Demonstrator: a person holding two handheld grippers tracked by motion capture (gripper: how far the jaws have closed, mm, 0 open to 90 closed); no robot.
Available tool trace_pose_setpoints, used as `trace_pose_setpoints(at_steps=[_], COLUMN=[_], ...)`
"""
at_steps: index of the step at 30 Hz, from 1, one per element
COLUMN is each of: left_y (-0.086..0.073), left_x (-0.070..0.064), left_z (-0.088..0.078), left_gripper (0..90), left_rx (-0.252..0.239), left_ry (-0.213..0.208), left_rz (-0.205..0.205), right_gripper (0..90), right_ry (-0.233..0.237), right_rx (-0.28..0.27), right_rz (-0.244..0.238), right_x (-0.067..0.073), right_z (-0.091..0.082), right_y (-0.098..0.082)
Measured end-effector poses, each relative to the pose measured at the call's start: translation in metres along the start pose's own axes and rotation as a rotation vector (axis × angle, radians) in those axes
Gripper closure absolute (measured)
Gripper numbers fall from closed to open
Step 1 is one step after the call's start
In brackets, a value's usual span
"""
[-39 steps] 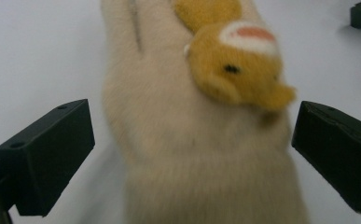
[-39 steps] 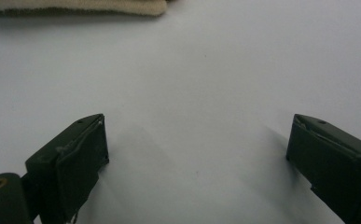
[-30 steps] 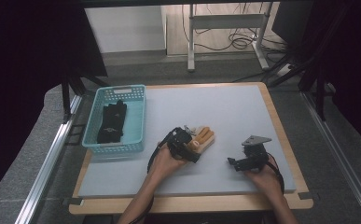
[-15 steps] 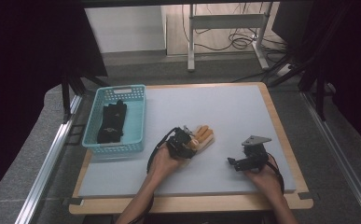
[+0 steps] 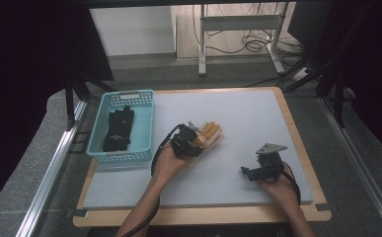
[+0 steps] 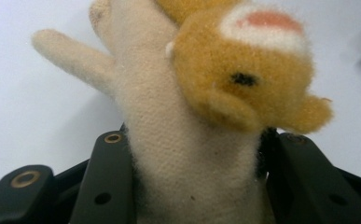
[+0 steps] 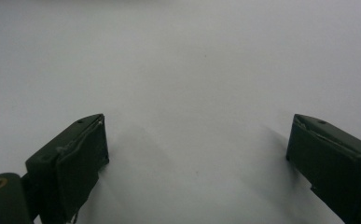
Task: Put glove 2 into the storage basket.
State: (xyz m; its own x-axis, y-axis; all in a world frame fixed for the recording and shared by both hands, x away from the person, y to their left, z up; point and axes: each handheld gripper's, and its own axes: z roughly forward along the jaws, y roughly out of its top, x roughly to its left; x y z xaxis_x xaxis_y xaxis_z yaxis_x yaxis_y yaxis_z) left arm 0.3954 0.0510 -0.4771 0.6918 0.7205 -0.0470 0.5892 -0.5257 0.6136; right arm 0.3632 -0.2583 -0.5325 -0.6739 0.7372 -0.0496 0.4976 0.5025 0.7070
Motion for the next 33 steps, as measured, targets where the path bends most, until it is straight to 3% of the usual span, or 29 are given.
trace_pose_setpoints(at_steps=[7,13,24,33], left_y=[0.014,0.021,0.015,-0.011], left_x=[0.013,0.033,0.084,0.132], left_z=[-0.025,-0.049,-0.088,-0.106], left_gripper=[56.6,56.5,55.8,55.4], left_rx=[-0.018,-0.034,-0.054,-0.045], left_ry=[0.038,0.084,0.191,0.277], left_rz=[-0.01,-0.045,-0.174,-0.311], right_gripper=[4.9,4.9,4.9,4.9], right_ry=[0.0,-0.001,-0.001,0.0], right_rx=[-0.001,-0.001,-0.001,-0.001], right_rz=[0.0,0.0,0.0,-0.001], right_x=[0.0,0.0,0.0,0.0], right_z=[0.0,0.0,0.0,0.0], right_y=[0.0,0.0,0.0,0.0])
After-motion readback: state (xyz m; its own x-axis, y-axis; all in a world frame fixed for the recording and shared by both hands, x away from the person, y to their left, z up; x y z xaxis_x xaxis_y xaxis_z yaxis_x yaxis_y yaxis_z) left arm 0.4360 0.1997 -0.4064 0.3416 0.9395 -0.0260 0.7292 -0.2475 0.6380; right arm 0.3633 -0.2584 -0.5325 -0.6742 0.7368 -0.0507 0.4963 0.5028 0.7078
